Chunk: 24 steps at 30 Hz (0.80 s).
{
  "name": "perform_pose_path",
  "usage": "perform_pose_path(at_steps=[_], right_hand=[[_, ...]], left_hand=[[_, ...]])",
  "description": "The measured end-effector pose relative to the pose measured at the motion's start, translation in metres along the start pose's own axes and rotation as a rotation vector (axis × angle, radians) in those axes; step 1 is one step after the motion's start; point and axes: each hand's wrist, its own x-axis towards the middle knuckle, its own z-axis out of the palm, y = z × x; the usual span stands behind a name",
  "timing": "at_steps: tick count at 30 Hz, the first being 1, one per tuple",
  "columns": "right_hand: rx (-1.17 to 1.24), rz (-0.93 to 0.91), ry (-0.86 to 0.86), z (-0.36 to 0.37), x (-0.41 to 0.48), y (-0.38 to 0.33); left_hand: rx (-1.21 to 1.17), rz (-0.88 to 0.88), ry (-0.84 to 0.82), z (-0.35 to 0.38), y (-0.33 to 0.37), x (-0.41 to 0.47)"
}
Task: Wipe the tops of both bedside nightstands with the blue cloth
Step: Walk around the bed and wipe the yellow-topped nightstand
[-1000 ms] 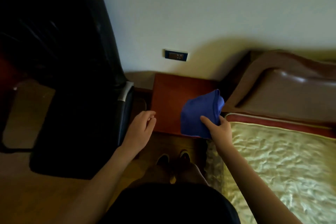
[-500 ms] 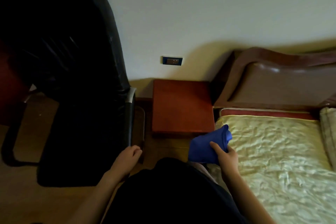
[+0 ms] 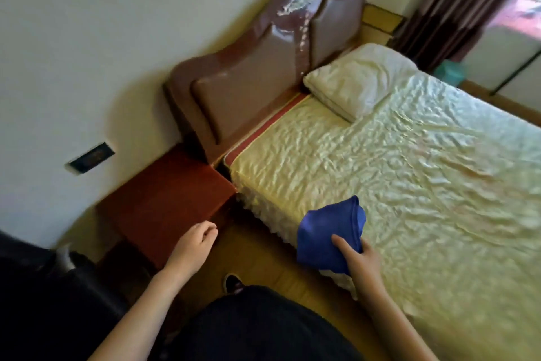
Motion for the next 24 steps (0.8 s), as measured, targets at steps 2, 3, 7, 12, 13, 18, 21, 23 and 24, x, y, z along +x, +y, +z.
perform_pose_path(at_steps=[2, 3, 7, 12, 13, 18, 21, 23, 24], right_hand=[[0.073, 0.014, 0.124, -0.054, -0.033, 0.03], [0.108, 0.027, 0.19, -0.081, -0.052, 0.048], [0.234, 0.125, 0.453, -0.173, -0.141, 0.129], [0.433, 0.235, 0.83, -0.243, -0.257, 0.222], [0.492, 0.252, 0.914, -0.25, -0.279, 0.238], [0.783, 0.365, 1.23, -0.262, -0.363, 0.3], [0.915, 0.422, 1.357, -0.27, -0.383, 0.324], [0.966, 0.437, 1.401, -0.285, -0.385, 0.333], [0.973, 0.433, 1.416, -0.295, -0.384, 0.338]], left_hand=[[0.067, 0.088, -0.093, 0.033, 0.03, -0.007], [0.101, 0.127, -0.143, 0.053, 0.045, -0.015], [0.187, 0.324, -0.362, 0.15, 0.096, -0.07], [0.392, 0.606, -0.687, 0.253, 0.168, -0.133], [0.428, 0.67, -0.735, 0.27, 0.183, -0.144], [0.565, 0.894, -0.89, 0.343, 0.254, -0.195], [0.617, 0.951, -0.951, 0.377, 0.276, -0.221], [0.629, 0.936, -0.979, 0.401, 0.285, -0.232], [0.632, 0.917, -0.985, 0.412, 0.291, -0.235]])
